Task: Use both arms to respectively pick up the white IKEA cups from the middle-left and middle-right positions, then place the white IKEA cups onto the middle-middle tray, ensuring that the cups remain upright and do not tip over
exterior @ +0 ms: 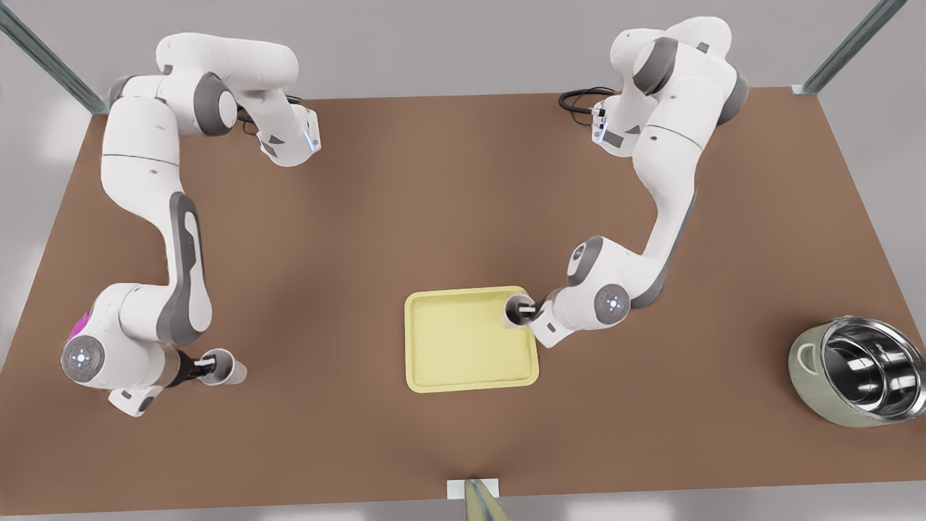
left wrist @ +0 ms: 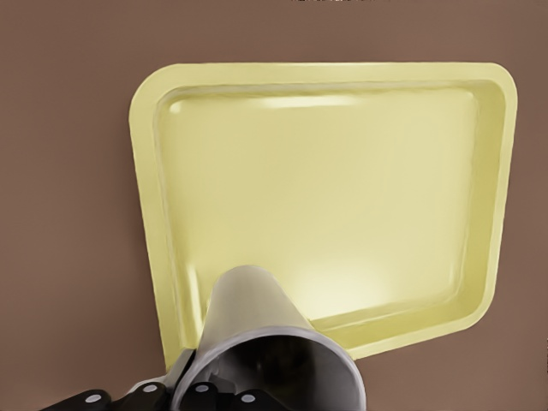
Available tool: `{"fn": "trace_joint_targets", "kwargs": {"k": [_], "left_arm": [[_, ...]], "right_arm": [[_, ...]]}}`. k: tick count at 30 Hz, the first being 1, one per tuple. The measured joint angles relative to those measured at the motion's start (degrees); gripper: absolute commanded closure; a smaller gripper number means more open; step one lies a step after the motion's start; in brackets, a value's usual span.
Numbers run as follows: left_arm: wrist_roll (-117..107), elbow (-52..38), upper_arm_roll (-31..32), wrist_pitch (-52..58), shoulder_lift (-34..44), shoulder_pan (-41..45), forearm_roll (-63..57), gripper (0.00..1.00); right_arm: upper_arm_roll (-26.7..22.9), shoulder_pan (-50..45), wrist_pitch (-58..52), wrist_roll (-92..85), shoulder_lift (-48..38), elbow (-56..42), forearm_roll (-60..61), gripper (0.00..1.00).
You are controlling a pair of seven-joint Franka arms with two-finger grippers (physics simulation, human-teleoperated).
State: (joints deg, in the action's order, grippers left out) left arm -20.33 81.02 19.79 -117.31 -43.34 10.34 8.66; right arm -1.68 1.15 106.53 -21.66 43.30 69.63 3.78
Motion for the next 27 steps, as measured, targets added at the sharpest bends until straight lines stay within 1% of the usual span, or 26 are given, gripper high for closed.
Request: {"fn": "trace_joint_targets", "kwargs": {"k": [3, 9, 10, 11, 12, 13, 14, 21, 27], "left_arm": [[-5.12, -0.01, 0.09, -2.86, -1.81, 0.45, 0.11, 0.79], [-13.12, 0.12, 0.07, -7.60, -4.02, 0.85, -2.96, 0.79], [-14.21, 0.12, 0.06, -8.08, -4.18, 0.80, -3.57, 0.71], [-15.17, 0.13, 0.05, -8.51, -4.23, 0.77, -3.93, 0.48], [-15.96, 0.13, 0.05, -8.94, -4.26, 0.72, -4.00, 0.30], [-16.46, 0.14, 0.05, -9.41, -4.27, 0.68, -3.70, 0.08], [-16.70, 0.19, 0.05, -9.90, -4.27, 0.67, -3.12, 0.00], [-20.35, 0.59, 1.51, -9.98, -3.60, 0.50, -3.80, 0.00], [-24.18, 0.58, 1.63, -9.39, -3.58, 0.44, -4.97, 0.00]], "right_arm": [[2.87, -5.62, -1.45, -0.16, -0.77, 0.76, 0.52, 0.79], [3.43, -15.68, -0.20, 0.55, -0.16, 0.97, 3.27, 0.79], [3.43, -17.02, 0.55, 0.94, -0.01, 1.10, 3.48, 0.79], [3.43, -18.24, 1.39, 1.35, 0.10, 1.16, 3.70, 0.79], [3.44, -19.30, 2.27, 1.73, 0.18, 1.20, 4.26, 0.79], [3.44, -20.20, 3.18, 2.13, 0.27, 1.22, 4.72, 0.79], [3.44, -20.87, 4.07, 2.64, 0.57, 1.19, 5.03, 0.79], [3.43, -25.26, 10.13, 6.58, 2.94, 1.32, 6.67, 0.79], [3.43, -28.30, 12.69, 9.45, 3.87, 1.64, 7.30, 0.79]]}}
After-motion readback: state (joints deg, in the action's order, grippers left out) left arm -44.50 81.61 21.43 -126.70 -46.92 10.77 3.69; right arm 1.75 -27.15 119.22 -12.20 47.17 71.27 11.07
